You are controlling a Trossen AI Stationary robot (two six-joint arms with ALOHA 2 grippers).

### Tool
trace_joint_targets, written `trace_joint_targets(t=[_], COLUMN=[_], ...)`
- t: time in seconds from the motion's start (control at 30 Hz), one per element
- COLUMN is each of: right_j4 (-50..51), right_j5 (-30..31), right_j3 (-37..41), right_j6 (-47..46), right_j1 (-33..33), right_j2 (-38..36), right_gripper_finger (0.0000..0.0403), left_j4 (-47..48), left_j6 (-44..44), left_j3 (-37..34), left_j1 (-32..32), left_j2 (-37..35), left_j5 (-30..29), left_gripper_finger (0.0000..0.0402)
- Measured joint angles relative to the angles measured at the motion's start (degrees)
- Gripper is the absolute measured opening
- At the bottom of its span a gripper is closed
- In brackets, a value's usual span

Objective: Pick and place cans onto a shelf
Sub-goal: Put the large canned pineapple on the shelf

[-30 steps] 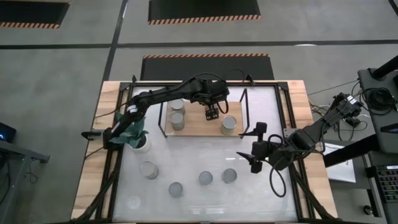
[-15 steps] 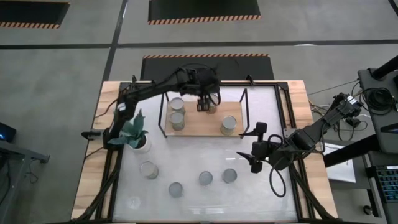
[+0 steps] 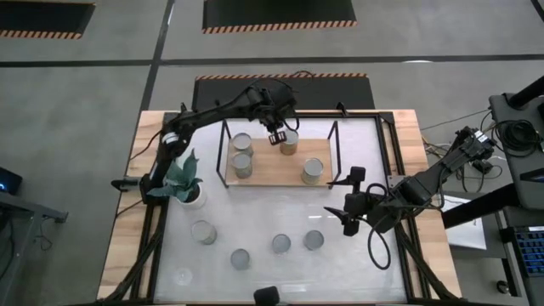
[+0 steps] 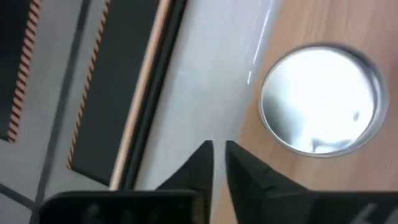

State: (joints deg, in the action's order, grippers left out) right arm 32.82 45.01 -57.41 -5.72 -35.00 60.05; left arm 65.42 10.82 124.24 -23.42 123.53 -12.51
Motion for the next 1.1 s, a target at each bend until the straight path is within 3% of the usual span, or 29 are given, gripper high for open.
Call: trace_joint_targets(t=[0.23, 0.53, 0.87, 1.1], right_j4=[-0.02, -0.13, -0.19, -0.37], right_j5=[0.0, 0.04, 0.04, 0.04], right_j3=[0.0, 0.0, 0.0, 0.0], right_j6=[0.86, 2.32, 2.73, 2.73], right_j1=[0.0, 0.0, 0.0, 0.0], right_j2=[-0.03, -0.07, -0.07, -0.07], right_gripper_finger=[0.0327, 0.0327, 0.0327, 0.0327], left_j4=[-1.67, -7.89, -7.78, -13.37], left_j6=[-3.22, -6.44, -6.88, -6.89], left_j3=[-4.08, -5.28, -5.14, -7.93], left_j1=[0.79, 5.77, 8.18, 8.26], left_j2=[0.15, 0.15, 0.15, 0.13], left_j5=[0.19, 7.04, 4.97, 5.59], left_gripper_finger=[0.0008, 0.0, 0.0, 0.0])
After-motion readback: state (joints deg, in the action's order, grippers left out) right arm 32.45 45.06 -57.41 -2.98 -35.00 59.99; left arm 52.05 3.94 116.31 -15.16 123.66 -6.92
